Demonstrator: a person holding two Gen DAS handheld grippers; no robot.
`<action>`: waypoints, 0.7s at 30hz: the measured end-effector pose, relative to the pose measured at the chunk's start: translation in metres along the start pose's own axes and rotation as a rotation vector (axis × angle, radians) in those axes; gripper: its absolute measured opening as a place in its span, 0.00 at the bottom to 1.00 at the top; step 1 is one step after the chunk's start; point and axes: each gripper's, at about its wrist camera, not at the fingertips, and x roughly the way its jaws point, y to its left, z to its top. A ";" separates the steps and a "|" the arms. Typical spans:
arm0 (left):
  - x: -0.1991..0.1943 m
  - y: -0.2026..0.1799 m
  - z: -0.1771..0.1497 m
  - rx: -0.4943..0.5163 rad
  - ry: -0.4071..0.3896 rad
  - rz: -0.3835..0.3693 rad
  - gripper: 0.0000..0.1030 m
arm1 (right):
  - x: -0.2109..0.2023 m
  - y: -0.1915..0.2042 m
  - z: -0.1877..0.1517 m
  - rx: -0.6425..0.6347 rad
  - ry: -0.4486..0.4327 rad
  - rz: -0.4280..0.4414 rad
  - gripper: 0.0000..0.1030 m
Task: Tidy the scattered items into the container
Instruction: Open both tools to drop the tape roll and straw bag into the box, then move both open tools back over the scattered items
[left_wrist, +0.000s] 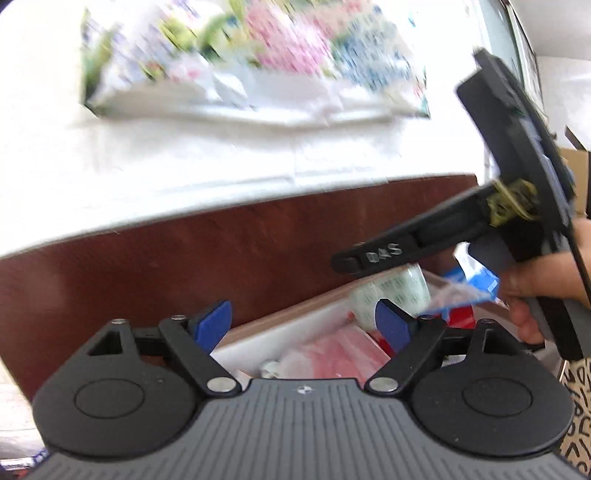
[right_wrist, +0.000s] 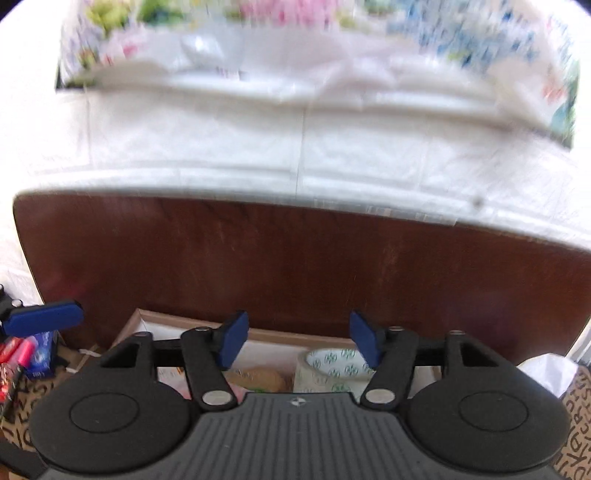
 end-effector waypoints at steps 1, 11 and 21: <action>-0.009 0.005 0.000 -0.007 -0.007 0.010 0.87 | -0.009 0.003 0.001 0.005 -0.017 0.006 0.71; -0.087 0.021 0.001 -0.016 -0.034 0.092 0.92 | -0.097 0.078 0.001 -0.020 -0.119 0.116 0.85; -0.141 0.040 -0.018 -0.027 -0.032 0.173 0.93 | -0.129 0.175 -0.014 -0.054 -0.140 0.271 0.89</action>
